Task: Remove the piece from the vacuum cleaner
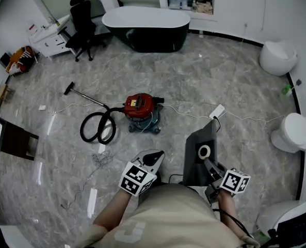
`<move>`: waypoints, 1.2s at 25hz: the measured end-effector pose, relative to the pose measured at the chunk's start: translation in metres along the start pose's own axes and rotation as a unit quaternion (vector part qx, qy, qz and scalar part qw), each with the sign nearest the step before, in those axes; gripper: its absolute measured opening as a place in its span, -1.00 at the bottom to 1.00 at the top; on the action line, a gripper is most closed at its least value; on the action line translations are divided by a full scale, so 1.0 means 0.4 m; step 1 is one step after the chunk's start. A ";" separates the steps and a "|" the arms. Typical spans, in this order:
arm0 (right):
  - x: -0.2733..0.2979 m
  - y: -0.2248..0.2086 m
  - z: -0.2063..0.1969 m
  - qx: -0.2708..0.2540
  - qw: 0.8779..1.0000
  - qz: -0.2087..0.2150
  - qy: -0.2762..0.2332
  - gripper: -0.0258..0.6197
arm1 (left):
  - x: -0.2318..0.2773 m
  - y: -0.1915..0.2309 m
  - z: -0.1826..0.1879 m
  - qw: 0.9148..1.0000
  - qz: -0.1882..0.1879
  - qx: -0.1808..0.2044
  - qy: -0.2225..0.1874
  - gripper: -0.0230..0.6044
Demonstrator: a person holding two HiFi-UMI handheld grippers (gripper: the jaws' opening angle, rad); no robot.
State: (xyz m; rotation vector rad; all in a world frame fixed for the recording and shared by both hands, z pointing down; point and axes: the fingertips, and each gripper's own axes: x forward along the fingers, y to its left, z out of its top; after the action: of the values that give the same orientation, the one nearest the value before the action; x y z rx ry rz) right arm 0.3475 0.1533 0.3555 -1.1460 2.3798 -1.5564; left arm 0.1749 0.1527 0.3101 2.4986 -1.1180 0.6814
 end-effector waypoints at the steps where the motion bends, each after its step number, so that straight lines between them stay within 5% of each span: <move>1: 0.017 0.002 0.004 -0.001 1.000 -0.006 0.000 -0.82 | 0.003 0.025 0.003 1.000 -0.002 -0.001 -0.002 -0.92; 8: 0.225 0.077 0.051 -0.033 0.998 -0.041 0.017 -0.82 | -0.009 0.248 0.020 0.999 -0.026 -0.016 -0.020 -0.92; 18: 0.535 0.266 0.096 -0.049 0.998 -0.039 0.010 -0.82 | -0.083 0.618 0.033 0.999 -0.021 -0.027 -0.041 -0.92; 23: 0.623 0.311 0.125 -0.069 0.996 -0.052 0.013 -0.82 | -0.114 0.716 0.006 0.998 -0.020 -0.047 -0.044 -0.92; 30: 0.655 0.328 0.282 -0.087 0.993 -0.068 -0.049 -0.82 | -0.153 0.782 -0.033 0.996 -0.004 -0.074 -0.045 -0.92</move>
State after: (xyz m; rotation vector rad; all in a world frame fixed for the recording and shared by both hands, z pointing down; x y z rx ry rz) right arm 0.1377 -0.0670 0.2781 -1.4116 2.4595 -1.3125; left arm -0.1025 -0.0050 0.3169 2.4277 -1.1448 0.4694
